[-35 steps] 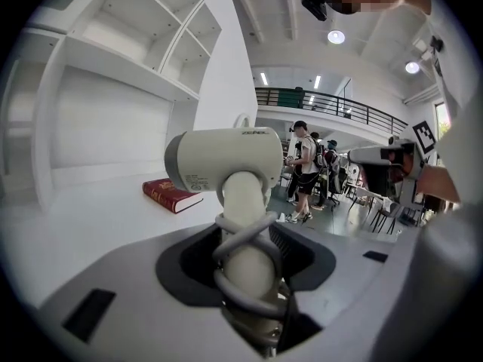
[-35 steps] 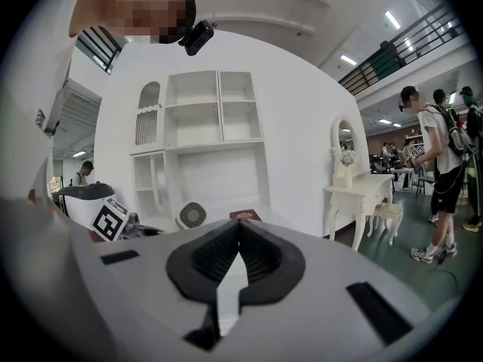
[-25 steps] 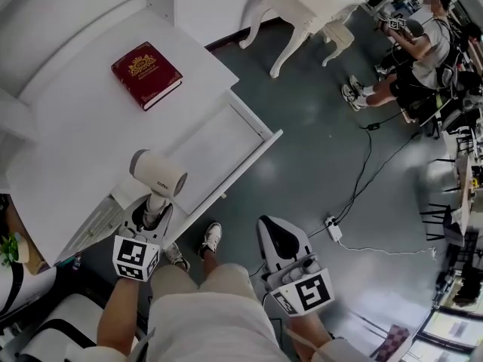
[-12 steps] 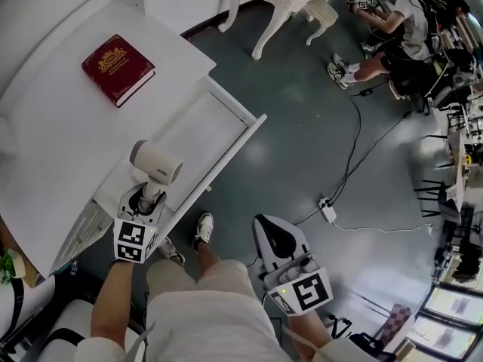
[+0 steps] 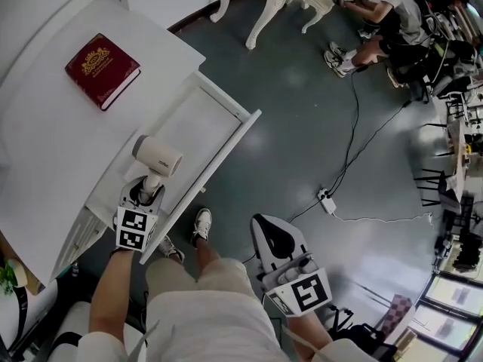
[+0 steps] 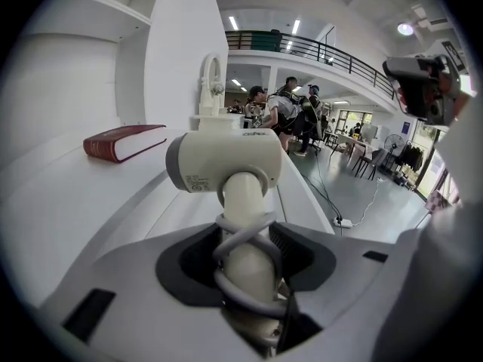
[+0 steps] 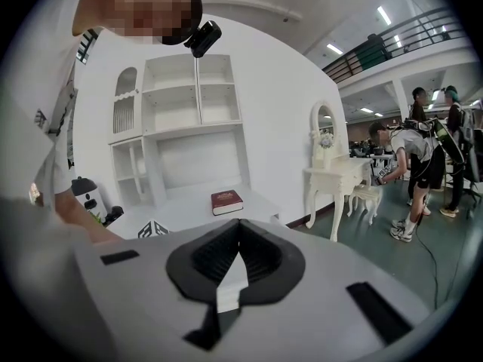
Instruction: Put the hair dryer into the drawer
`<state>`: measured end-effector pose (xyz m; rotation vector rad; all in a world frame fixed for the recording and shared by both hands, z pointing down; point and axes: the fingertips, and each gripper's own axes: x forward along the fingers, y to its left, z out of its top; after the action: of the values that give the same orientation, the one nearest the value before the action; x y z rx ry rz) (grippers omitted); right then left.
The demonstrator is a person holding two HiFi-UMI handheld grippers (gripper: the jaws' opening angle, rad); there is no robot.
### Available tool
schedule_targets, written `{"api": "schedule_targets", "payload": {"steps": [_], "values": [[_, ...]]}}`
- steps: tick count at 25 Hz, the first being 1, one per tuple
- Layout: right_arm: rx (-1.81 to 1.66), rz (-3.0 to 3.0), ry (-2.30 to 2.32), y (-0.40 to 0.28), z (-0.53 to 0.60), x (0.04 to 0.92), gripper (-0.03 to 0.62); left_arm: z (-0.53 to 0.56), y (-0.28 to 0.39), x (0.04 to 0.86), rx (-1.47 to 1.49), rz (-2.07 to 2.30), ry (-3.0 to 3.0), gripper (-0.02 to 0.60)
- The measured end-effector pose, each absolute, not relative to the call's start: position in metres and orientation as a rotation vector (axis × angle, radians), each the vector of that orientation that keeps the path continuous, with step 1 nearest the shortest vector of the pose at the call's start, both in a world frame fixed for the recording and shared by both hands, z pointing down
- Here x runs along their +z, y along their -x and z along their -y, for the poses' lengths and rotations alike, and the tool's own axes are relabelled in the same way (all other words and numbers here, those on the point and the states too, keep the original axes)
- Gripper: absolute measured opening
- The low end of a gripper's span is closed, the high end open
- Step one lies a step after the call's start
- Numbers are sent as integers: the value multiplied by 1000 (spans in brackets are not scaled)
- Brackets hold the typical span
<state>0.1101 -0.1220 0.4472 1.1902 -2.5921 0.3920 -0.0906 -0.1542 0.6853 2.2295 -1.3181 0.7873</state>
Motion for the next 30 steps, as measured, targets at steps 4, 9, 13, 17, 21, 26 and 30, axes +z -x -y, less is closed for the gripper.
{"api": "schedule_targets", "payload": {"steps": [4, 9, 13, 17, 21, 26, 30], "values": [[417, 2574, -1199, -115, 127, 455, 11, 168, 88, 703, 834, 1294, -2204, 196], [444, 2551, -1220, -124, 133, 464, 11, 182, 83, 727, 912, 1271, -2160, 196], [461, 2541, -1243, -130, 140, 467, 11, 189, 77, 740, 953, 1244, -2153, 197], [473, 2533, -1247, -136, 144, 473, 11, 198, 72, 745, 993, 1238, -2170, 196], [498, 2527, -1250, -141, 147, 478, 11, 203, 67, 756, 1027, 1205, -2148, 198], [507, 2521, -1262, -147, 152, 481, 11, 208, 63, 768, 1082, 1164, -2126, 198], [516, 2513, -1281, -155, 155, 483, 11, 211, 59, 776, 1108, 1130, -2105, 198]]}}
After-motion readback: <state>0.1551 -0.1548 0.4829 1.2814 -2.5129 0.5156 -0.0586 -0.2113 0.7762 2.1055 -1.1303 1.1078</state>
